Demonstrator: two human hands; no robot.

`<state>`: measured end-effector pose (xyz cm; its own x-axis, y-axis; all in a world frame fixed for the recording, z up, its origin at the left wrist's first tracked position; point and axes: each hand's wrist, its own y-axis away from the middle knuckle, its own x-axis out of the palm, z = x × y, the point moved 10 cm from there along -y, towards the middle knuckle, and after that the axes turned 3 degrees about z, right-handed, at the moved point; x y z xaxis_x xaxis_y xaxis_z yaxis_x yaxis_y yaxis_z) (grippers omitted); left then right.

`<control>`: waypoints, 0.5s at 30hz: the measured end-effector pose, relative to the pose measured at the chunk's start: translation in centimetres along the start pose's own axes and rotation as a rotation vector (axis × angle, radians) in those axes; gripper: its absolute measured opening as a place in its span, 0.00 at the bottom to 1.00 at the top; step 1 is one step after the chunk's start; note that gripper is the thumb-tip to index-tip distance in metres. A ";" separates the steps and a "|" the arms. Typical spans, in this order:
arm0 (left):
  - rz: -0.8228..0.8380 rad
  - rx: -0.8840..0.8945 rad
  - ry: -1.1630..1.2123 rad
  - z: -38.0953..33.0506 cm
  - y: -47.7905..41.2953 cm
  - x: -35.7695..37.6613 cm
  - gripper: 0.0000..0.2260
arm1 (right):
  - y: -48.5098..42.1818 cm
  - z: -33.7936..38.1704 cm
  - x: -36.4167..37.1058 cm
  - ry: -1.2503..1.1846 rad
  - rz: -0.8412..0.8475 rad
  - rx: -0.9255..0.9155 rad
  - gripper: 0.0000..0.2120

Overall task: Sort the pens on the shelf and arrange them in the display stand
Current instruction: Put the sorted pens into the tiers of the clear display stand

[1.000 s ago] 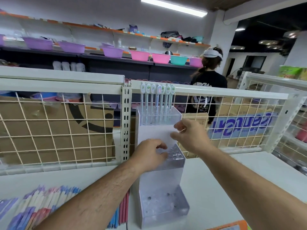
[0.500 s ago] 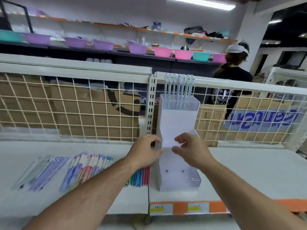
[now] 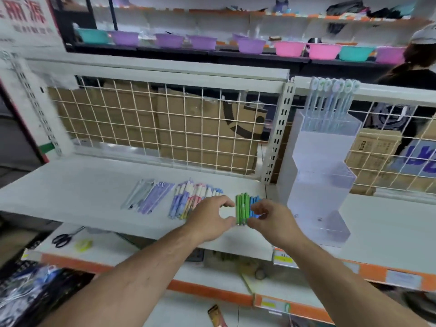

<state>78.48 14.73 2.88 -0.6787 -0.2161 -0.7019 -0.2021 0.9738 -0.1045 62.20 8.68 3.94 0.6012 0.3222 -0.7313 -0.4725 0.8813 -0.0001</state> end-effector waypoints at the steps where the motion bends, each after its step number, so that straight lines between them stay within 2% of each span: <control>1: 0.005 -0.006 0.004 1.1 0.2 -0.7 0.15 | -0.3 0.8 1.3 0.015 0.015 -0.004 0.15; 6: 0.050 -0.041 0.003 7.9 0.5 -4.9 0.15 | -2.8 6.0 7.9 -0.033 0.051 -0.027 0.15; 10: 0.029 -0.072 -0.025 14.5 0.6 -9.5 0.15 | -5.4 10.4 13.9 -0.053 0.070 -0.044 0.10; 15: -0.021 -0.123 -0.038 21.4 0.0 -14.4 0.10 | -7.9 14.4 18.9 -0.175 0.076 -0.028 0.10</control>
<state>103.34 19.38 -2.10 -0.6465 -0.2312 -0.7271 -0.3028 0.9525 -0.0336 86.54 12.70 -0.06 0.6647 0.4451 -0.6001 -0.5374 0.8428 0.0298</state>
